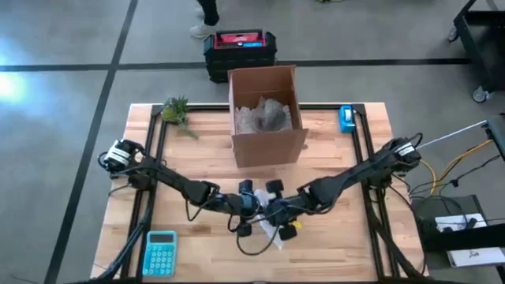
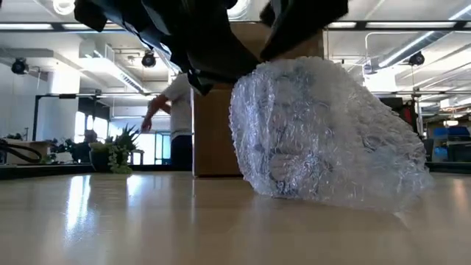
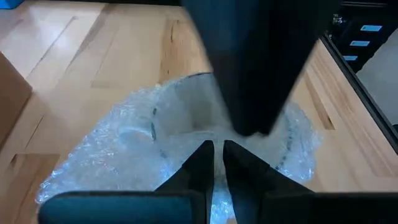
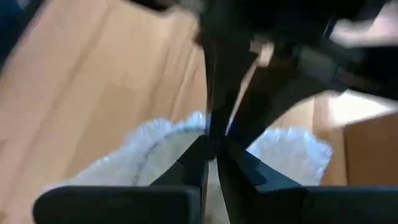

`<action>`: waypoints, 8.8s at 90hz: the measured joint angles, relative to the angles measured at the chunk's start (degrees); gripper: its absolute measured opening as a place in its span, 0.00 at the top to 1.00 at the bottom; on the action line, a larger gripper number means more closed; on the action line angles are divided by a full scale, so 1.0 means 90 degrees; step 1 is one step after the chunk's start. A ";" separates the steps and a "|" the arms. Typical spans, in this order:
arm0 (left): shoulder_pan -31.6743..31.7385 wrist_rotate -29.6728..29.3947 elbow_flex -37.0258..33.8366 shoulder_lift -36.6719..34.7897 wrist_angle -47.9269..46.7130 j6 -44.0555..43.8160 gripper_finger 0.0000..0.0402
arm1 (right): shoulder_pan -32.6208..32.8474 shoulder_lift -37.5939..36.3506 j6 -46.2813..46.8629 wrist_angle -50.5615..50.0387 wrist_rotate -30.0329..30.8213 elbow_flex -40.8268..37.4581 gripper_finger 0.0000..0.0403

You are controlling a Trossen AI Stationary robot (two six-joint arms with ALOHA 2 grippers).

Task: Wrap mug
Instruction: Wrap the white mug with the bubble wrap, then put the wrapped white mug into the cardboard box

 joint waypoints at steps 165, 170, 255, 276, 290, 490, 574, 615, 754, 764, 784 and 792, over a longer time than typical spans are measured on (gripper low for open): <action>-0.0019 -0.0005 0.0191 0.0442 0.0168 -0.0170 0.94 | -0.0287 0.0907 0.0108 -0.1465 -0.1419 0.0773 0.95; -0.0019 -0.0007 0.0192 0.0444 0.0191 -0.0168 0.94 | -0.0308 0.0916 0.0107 -0.1365 -0.1411 0.0686 0.95; -0.0019 0.0002 0.0187 0.0447 0.0394 -0.0145 0.94 | -0.0281 0.0065 0.0108 -0.1816 -0.0209 0.0563 0.95; -0.0019 0.0004 0.0187 0.0448 0.0401 -0.0146 0.94 | -0.0281 0.0548 0.0036 -0.1257 -0.0159 0.0458 0.95; -0.0019 0.0005 0.0180 0.0433 0.0401 -0.0148 0.94 | -0.0271 0.1001 0.0034 -0.1132 -0.0093 0.0460 0.95; -0.0029 0.0005 0.0180 0.0308 0.0332 -0.0168 0.94 | -0.0076 0.0350 0.0535 -0.2389 -0.1829 0.1137 0.82; -0.0032 0.0056 0.0177 0.0306 0.0358 -0.0172 0.94 | 0.0040 0.1195 0.0399 -0.1537 -0.0917 0.0894 0.35; -0.0044 0.0075 0.0175 0.0160 0.0221 -0.0174 0.94 | 0.0050 0.1353 0.0189 -0.1686 -0.0930 0.0911 0.88; -0.0391 -0.0675 -0.0029 -0.1858 -0.2448 -0.0733 0.94 | -0.5224 -0.0091 -0.1006 -0.1909 -0.1279 0.3210 0.95; -0.0391 -0.0673 -0.0029 -0.1858 -0.2446 -0.0731 0.94 | -0.5168 0.0261 -0.1022 -0.2017 -0.1343 0.3206 0.95; -0.0391 -0.0673 -0.0029 -0.1858 -0.2436 -0.0738 0.94 | -0.5155 0.0780 -0.0937 -0.2018 -0.1344 0.3218 0.87; -0.0391 -0.0673 -0.0029 -0.1858 -0.2436 -0.0738 0.94 | -0.5148 0.0880 -0.0912 -0.2018 -0.1499 0.3203 0.81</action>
